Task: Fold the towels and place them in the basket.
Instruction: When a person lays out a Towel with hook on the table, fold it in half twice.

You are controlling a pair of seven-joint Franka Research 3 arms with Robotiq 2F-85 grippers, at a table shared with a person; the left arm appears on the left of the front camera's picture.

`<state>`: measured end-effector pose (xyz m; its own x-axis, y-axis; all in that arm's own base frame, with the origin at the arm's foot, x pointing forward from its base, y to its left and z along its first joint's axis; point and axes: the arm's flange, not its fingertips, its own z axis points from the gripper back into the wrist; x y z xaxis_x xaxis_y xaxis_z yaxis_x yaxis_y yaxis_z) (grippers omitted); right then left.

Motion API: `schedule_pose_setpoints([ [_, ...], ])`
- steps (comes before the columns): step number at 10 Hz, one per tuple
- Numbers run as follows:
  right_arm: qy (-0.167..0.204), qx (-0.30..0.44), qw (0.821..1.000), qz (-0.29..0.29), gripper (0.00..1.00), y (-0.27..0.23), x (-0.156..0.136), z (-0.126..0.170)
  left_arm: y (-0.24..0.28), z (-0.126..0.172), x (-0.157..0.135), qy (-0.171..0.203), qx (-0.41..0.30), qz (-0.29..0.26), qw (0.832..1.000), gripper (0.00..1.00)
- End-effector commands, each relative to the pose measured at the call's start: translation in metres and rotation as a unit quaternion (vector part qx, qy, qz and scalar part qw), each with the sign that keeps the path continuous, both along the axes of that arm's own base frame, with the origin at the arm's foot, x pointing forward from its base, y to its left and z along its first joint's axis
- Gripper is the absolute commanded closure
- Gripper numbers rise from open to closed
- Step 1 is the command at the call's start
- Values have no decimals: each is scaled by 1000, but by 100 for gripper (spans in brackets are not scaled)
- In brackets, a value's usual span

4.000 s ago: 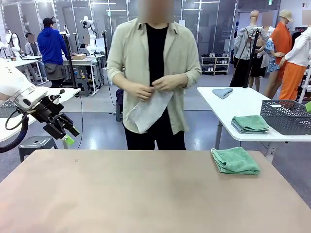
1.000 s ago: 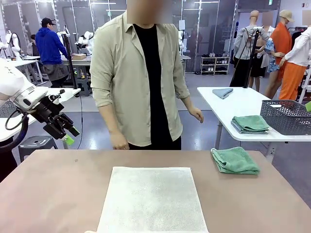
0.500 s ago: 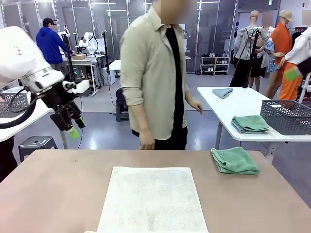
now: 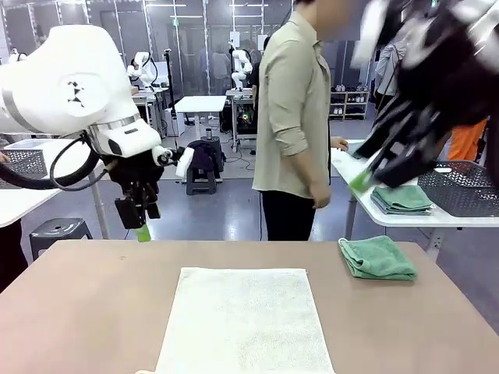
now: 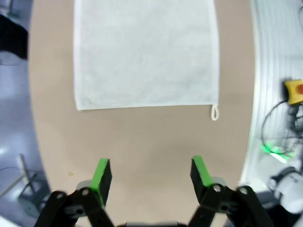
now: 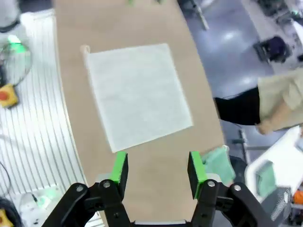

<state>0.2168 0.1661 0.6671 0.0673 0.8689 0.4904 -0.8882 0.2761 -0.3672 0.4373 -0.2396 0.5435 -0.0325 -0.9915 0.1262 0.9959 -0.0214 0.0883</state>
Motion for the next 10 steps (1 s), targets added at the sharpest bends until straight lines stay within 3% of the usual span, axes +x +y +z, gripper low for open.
schedule_pose_setpoints([
  [1,35,-82,993,82,36,36,2,-35,0,-6,-13,-33,26,17,999,15],
  [4,95,-192,967,135,36,76,-2,-99,-2,-10,-20,-31,35,5,999,15],
  [6,137,-229,952,152,36,88,7,-125,-6,-15,-24,-30,41,5,999,15],
  [10,131,-246,954,113,36,101,51,-145,-8,-30,-41,-10,49,20,999,15],
])
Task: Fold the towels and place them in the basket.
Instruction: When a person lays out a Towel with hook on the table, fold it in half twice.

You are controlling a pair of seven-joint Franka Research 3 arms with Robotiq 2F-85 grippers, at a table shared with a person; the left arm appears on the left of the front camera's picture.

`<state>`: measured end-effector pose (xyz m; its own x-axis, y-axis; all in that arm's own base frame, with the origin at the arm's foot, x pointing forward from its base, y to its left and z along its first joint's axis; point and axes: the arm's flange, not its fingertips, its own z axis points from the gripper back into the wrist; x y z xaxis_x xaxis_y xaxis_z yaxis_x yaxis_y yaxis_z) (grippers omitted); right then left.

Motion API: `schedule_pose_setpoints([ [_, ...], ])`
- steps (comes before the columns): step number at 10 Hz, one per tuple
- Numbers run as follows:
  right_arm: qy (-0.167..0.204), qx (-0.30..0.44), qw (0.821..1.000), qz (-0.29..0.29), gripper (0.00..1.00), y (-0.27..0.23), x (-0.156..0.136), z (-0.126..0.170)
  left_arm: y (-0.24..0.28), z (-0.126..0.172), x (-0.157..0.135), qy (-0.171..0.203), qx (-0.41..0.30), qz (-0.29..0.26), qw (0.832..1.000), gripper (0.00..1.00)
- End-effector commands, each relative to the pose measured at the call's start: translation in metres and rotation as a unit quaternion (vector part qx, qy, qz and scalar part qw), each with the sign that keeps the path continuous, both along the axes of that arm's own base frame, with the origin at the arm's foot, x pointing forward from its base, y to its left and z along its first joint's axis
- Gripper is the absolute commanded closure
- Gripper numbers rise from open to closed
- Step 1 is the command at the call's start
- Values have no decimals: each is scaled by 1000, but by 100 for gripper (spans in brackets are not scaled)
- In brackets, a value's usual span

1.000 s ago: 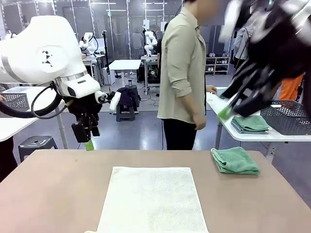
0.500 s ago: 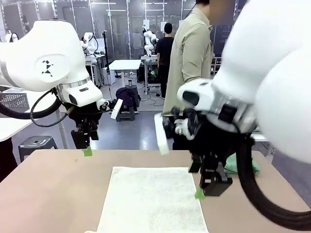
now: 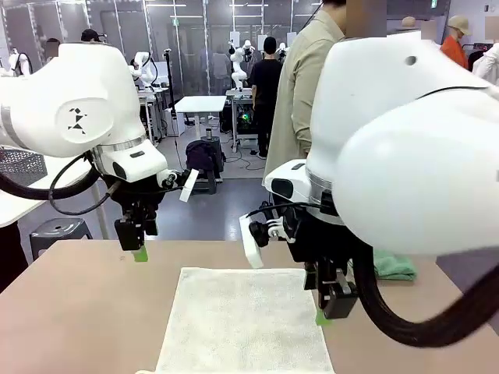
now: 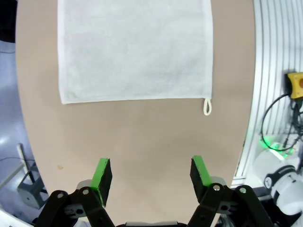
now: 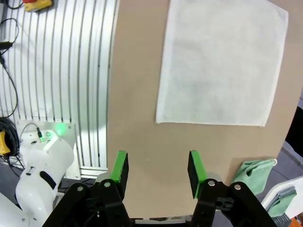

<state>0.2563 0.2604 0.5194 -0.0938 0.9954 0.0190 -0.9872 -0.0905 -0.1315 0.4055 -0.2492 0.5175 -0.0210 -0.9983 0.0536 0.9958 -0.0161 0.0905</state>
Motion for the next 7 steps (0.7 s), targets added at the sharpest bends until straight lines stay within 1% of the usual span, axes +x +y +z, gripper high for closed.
schedule_pose_setpoints([
  [1,-22,2,1000,-15,36,7,21,1,1,-7,-11,-5,18,16,1000,15],
  [4,-20,19,999,-39,36,6,38,-4,-3,-14,-27,-4,20,11,1000,15],
  [6,-14,12,999,-42,36,6,45,-12,-8,-18,-45,-19,23,7,1000,15],
  [7,-13,8,999,-42,36,7,49,-16,-9,-17,-54,-21,27,8,999,15],
])
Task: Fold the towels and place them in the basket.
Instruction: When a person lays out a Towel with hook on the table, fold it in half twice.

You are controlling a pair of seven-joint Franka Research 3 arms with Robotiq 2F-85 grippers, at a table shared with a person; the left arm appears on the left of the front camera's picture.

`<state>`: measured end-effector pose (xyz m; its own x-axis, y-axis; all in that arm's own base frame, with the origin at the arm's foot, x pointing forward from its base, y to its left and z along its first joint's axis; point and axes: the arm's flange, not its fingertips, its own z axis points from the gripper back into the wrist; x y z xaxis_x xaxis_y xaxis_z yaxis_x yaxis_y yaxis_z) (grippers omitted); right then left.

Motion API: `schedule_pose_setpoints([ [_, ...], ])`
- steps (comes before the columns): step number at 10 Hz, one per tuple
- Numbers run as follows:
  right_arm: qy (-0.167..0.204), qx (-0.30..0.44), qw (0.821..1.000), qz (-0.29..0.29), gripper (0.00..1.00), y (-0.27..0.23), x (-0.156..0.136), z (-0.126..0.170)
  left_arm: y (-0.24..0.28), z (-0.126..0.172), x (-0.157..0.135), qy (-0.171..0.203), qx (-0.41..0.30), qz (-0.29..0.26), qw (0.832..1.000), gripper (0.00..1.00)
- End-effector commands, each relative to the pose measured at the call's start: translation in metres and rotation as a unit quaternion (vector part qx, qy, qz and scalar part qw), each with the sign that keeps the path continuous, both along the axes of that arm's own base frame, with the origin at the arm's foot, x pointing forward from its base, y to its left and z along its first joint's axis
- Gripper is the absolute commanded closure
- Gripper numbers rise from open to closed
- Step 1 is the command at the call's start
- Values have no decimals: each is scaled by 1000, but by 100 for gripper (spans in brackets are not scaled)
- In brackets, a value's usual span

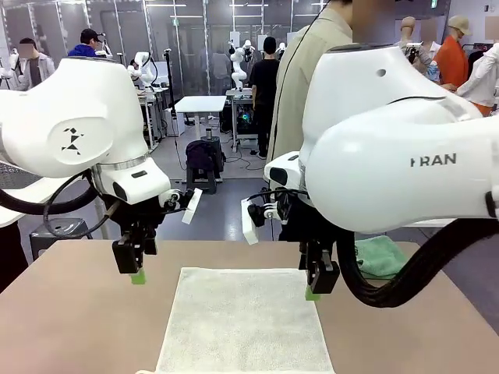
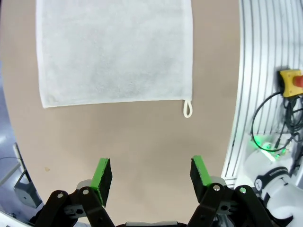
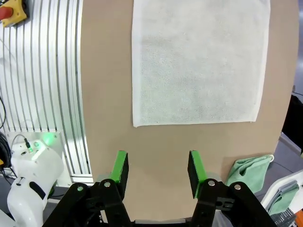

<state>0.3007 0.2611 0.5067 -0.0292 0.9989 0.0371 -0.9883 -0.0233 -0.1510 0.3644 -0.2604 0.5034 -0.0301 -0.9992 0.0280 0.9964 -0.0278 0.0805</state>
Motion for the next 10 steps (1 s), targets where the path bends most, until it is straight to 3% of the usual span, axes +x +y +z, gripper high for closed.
schedule_pose_setpoints([
  [1,-4,-6,1000,-12,36,7,10,-5,2,-3,-20,-32,20,19,999,15],
  [5,-7,-3,1000,-12,36,10,15,-8,-4,-5,-28,-41,29,4,999,15],
  [6,7,-5,1000,-5,36,4,12,-9,0,0,-26,-18,15,9,1000,15],
  [10,7,-5,1000,-5,36,4,12,-9,0,0,-26,-18,15,9,1000,15],
])
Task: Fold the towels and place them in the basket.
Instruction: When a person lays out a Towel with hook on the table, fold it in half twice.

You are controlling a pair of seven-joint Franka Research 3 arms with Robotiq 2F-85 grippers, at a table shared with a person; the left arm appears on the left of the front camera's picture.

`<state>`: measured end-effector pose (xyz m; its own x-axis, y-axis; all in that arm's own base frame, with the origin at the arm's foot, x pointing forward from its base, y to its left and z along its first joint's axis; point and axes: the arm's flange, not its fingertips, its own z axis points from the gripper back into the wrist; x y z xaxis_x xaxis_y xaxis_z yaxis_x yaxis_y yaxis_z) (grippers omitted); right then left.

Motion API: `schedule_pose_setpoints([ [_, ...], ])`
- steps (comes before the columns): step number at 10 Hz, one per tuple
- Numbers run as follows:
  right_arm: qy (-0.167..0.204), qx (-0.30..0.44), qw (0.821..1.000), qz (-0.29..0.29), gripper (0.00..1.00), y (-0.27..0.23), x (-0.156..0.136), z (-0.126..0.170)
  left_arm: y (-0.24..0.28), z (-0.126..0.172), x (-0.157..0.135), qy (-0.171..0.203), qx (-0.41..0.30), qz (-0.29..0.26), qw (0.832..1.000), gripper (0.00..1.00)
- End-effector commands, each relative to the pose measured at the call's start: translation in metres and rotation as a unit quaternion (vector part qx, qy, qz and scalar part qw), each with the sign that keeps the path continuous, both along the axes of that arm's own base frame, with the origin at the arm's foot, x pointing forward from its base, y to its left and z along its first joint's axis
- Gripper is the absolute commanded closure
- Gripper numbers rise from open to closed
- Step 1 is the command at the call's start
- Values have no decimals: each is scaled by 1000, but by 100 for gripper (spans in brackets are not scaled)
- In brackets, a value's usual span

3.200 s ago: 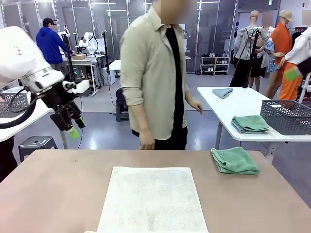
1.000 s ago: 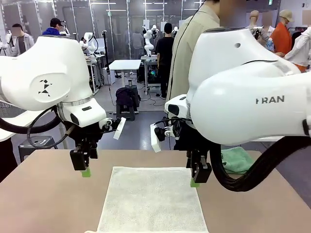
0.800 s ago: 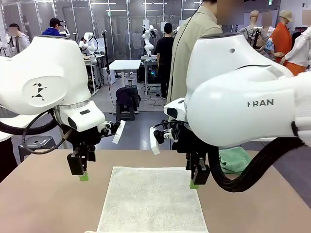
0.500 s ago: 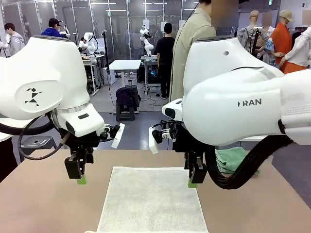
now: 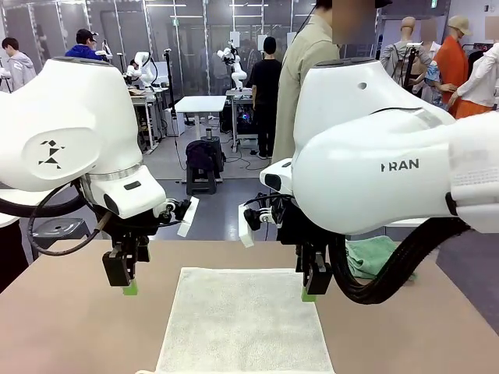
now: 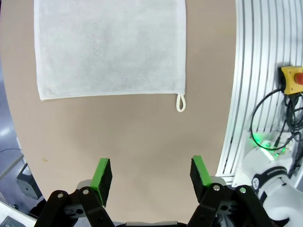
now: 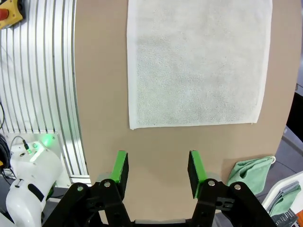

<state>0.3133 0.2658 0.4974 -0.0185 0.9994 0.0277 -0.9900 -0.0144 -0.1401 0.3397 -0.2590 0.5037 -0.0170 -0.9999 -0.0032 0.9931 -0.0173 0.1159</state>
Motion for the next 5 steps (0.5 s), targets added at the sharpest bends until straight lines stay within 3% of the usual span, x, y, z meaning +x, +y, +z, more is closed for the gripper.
schedule_pose_setpoints([
  [1,1,0,1000,0,36,-1,-1,0,-1,0,-1,0,0,2,1000,15],
  [5,0,0,1000,0,36,0,0,0,0,0,0,0,0,-1,1000,15],
])
